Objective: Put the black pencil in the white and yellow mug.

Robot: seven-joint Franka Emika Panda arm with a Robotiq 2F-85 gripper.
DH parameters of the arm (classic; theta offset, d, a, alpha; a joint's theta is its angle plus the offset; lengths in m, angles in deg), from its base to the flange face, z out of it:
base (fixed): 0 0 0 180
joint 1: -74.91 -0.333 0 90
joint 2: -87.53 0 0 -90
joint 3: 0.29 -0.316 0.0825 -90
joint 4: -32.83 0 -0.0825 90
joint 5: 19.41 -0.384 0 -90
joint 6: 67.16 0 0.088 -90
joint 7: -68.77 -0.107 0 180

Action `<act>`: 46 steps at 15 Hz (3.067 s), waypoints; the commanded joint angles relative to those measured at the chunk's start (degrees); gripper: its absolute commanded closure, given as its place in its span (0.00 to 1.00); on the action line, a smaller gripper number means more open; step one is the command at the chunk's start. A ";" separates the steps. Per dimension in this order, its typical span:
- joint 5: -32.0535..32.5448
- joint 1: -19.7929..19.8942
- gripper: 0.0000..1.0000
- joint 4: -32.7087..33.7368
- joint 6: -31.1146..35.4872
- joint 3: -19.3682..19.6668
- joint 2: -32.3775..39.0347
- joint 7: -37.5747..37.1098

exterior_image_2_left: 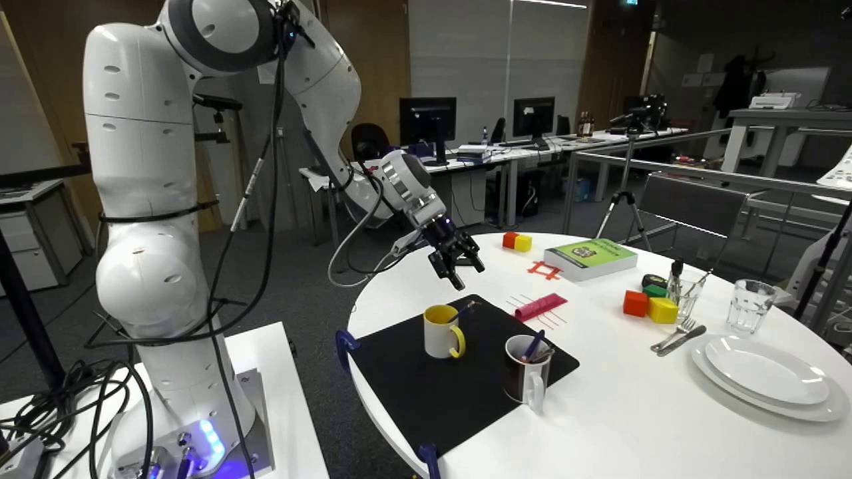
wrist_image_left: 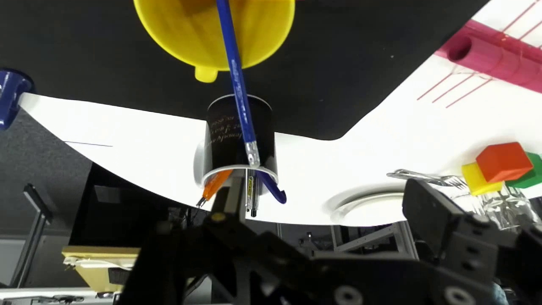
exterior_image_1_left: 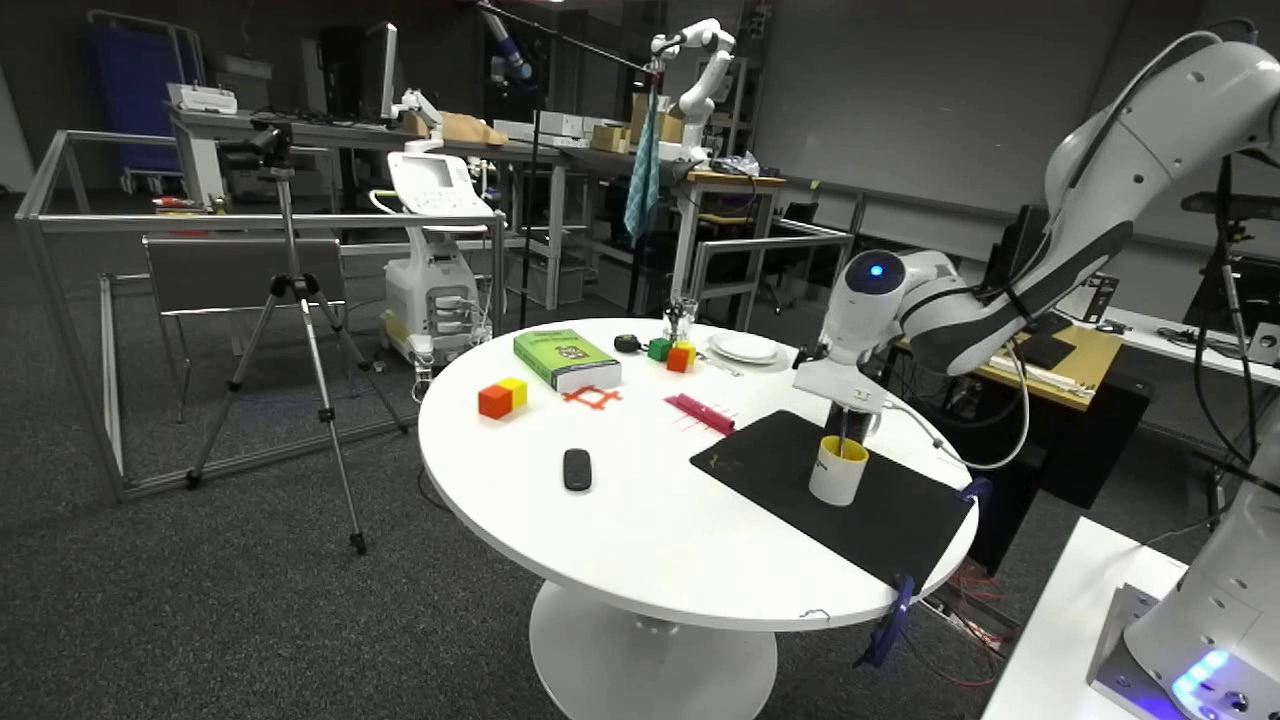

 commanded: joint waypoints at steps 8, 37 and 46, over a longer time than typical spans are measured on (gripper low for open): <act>-16.49 4.54 0.00 -7.09 13.80 6.06 -13.64 13.26; -55.63 8.16 0.00 -7.41 2.72 8.15 -17.38 80.34; -58.12 7.72 0.00 -5.94 5.62 8.34 -15.68 97.89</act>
